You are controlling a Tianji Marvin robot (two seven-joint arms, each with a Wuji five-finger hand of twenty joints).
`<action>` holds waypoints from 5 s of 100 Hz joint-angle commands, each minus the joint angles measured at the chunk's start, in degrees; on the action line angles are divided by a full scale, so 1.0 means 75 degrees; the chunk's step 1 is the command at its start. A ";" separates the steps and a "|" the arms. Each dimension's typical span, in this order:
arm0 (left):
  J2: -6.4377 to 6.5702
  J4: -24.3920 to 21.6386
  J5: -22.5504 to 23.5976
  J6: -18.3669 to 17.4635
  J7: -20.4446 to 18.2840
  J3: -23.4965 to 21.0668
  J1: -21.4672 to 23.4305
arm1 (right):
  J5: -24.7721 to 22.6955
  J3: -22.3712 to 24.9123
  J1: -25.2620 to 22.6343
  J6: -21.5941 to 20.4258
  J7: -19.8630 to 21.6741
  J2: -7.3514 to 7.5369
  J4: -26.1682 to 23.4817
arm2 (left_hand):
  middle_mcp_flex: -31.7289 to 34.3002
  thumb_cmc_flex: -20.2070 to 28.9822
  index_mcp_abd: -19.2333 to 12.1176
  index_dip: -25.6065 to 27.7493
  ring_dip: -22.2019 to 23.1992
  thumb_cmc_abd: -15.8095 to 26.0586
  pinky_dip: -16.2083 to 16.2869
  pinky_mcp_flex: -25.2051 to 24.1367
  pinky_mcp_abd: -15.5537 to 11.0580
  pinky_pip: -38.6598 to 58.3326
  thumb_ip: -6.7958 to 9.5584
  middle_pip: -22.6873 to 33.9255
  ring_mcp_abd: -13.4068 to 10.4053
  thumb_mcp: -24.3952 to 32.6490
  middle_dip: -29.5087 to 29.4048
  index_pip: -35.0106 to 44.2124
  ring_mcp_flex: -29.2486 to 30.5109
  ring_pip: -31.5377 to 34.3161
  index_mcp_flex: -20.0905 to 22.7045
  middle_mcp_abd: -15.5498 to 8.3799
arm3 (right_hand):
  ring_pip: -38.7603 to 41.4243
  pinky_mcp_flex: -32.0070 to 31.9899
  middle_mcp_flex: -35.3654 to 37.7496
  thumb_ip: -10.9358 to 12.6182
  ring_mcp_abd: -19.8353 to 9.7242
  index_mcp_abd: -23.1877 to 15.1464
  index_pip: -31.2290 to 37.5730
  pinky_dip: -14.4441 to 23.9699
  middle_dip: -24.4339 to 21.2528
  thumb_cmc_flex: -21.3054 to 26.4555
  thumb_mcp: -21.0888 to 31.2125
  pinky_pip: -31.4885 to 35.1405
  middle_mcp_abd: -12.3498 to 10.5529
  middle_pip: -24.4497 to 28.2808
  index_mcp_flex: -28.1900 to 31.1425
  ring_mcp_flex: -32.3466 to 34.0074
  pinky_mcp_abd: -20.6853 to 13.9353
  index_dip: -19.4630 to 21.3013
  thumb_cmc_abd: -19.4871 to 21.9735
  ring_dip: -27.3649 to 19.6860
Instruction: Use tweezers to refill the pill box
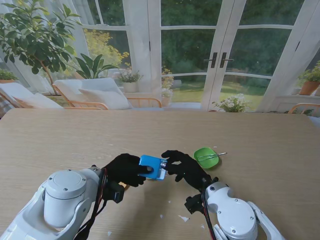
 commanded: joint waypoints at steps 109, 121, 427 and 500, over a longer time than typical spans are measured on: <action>-0.0263 -0.0143 0.0059 0.0469 0.0452 0.0194 -0.0132 | -0.8176 -0.1872 0.0281 0.0763 -0.1688 0.0469 0.0330 | 0.0254 0.1020 -0.0213 0.0639 0.0081 0.0792 -0.0008 0.0082 0.0246 0.0563 0.0390 0.0190 0.0270 0.0470 0.0028 0.1553 0.0277 0.0205 0.0345 -0.0154 | -0.0424 -0.0555 -0.1832 0.0125 -0.0529 0.0480 0.0479 0.0370 0.0496 0.0065 -0.0174 -0.1359 -0.0204 0.0294 -0.1865 -0.1615 -0.0437 0.2972 -0.1095 -0.0083; -0.0295 -0.0138 -0.0014 0.0511 0.0510 0.0218 -0.0142 | -0.8307 -0.2087 0.0488 0.1068 -0.2090 0.0424 0.0588 | 0.0264 0.1022 -0.0203 0.0639 0.0075 0.0789 -0.0011 0.0078 0.0249 0.0568 0.0388 0.0198 0.0278 0.0467 0.0012 0.1553 0.0290 0.0206 0.0340 -0.0140 | -0.0179 -0.0406 -0.1847 0.0204 -0.0539 0.0393 0.1034 0.0360 0.0761 0.0331 -0.0306 -0.1076 -0.0242 0.0777 -0.1810 -0.1447 -0.0466 0.3495 -0.0984 -0.0024; -0.0377 -0.0192 -0.0635 0.0504 0.0629 0.0011 -0.0096 | -0.7824 -0.2244 0.0790 0.0859 -0.2711 0.0286 0.0989 | 0.0412 0.1022 -0.0377 0.0949 0.0096 0.0740 0.0011 0.0061 0.0159 0.0539 0.0403 0.0034 0.0218 0.0528 0.0119 0.1539 0.0334 0.0108 0.0510 -0.0223 | 0.0156 -0.0133 -0.0262 0.0073 -0.0381 -0.0825 0.1943 0.0332 0.0840 0.0544 0.1366 -0.0606 -0.0594 0.0712 0.1086 -0.0436 -0.0098 0.2605 -0.0964 0.0125; -0.0056 -0.0284 0.0007 0.0573 -0.0125 -0.0089 -0.0036 | -0.7854 -0.2066 0.0566 0.0831 -0.2995 0.0263 0.0871 | -0.4102 -0.3844 -0.0229 -0.2567 -0.1303 0.0209 0.0837 -0.0944 -0.0928 -0.3797 0.0498 -0.1989 -0.1497 0.2967 -0.3130 -0.3125 -0.2720 -0.3510 -0.1647 -0.0731 | 0.0291 0.0055 0.0518 -0.0406 -0.0521 -0.1073 0.3242 0.0298 0.1006 0.1257 0.1933 -0.0375 -0.0775 0.0852 0.1699 0.0065 -0.0065 0.2564 -0.1200 0.0145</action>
